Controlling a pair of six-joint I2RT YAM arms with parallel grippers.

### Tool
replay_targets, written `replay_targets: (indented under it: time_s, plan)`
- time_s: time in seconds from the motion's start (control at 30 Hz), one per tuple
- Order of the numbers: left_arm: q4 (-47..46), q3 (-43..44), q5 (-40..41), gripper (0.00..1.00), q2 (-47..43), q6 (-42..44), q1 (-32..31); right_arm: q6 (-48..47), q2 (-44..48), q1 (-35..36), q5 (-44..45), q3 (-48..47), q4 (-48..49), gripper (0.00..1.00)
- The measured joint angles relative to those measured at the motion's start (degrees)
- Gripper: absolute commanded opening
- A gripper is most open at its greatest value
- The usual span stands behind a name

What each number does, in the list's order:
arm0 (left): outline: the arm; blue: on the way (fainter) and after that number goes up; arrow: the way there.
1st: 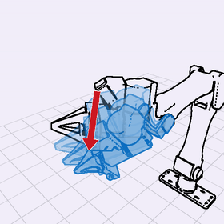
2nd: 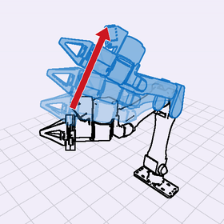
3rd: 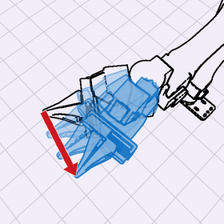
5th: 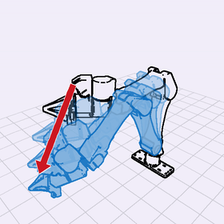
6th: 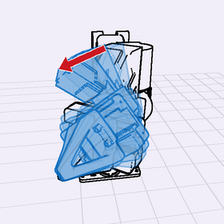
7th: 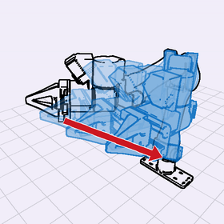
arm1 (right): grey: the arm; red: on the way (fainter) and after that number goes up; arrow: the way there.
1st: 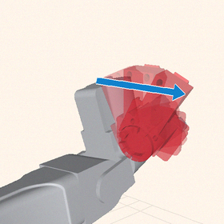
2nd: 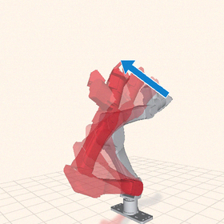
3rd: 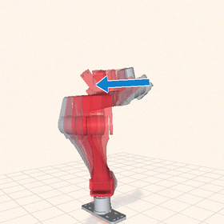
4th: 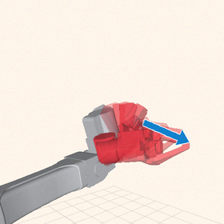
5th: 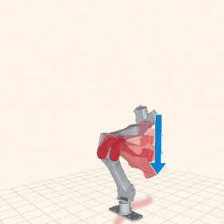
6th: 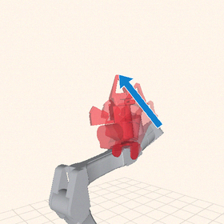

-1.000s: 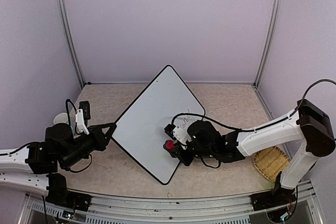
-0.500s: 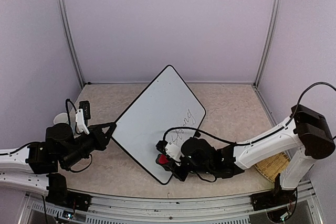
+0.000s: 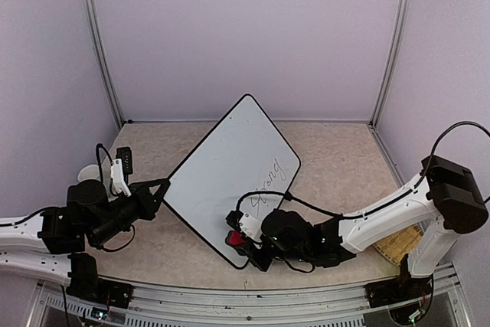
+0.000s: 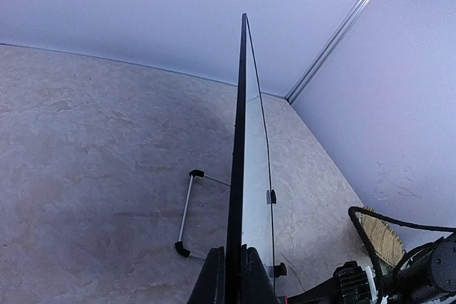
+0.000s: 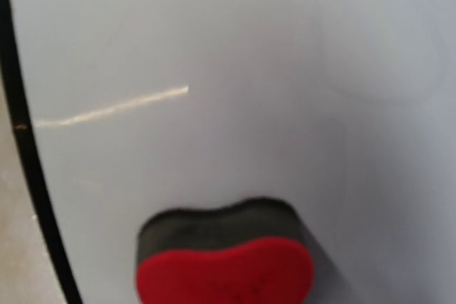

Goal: Erase the whiteboard
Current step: Erase the whiteboard at the center of the board.

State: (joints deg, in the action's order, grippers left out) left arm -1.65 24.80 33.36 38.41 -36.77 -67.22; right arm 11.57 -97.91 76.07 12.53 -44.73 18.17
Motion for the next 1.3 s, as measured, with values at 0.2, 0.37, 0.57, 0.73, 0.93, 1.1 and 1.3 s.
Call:
replay_targets:
  time_s: [0.2, 0.37, 0.57, 0.73, 0.93, 1.1, 1.3]
  plan:
    - [-0.7, 0.0, 0.0, 0.0, 0.5, -0.4, 0.0, 0.3, 2.1, -4.5, -0.2, 2.6, -1.5, 0.21]
    - [-0.9, 0.0, 0.0, 0.0, 1.2, -1.0, 0.0, 0.8, 2.9, -9.3, -0.2, 3.8, -2.7, 0.21]
    - [-1.1, 0.7, 0.3, 0.0, 1.9, -1.3, 0.0, -0.4, 2.0, -8.6, -0.6, 3.0, -2.7, 0.21]
    - [-0.4, 1.7, 1.8, 0.0, 1.9, -1.0, 0.0, -1.8, -0.4, -6.0, 2.7, 1.1, -1.7, 0.21]
    - [-0.3, 1.9, 2.3, 0.0, 1.8, 0.2, 0.0, -1.6, -2.3, -1.2, 2.0, 1.8, 2.4, 0.21]
    - [-0.9, 1.9, 1.8, 0.0, 1.8, 1.9, 0.0, -1.5, -4.8, 3.1, -0.2, 1.7, 5.3, 0.21]
    - [-1.4, 1.9, 0.7, 0.0, 1.7, 2.6, 0.0, -1.4, -5.6, 5.5, -2.3, 1.3, 5.6, 0.21]
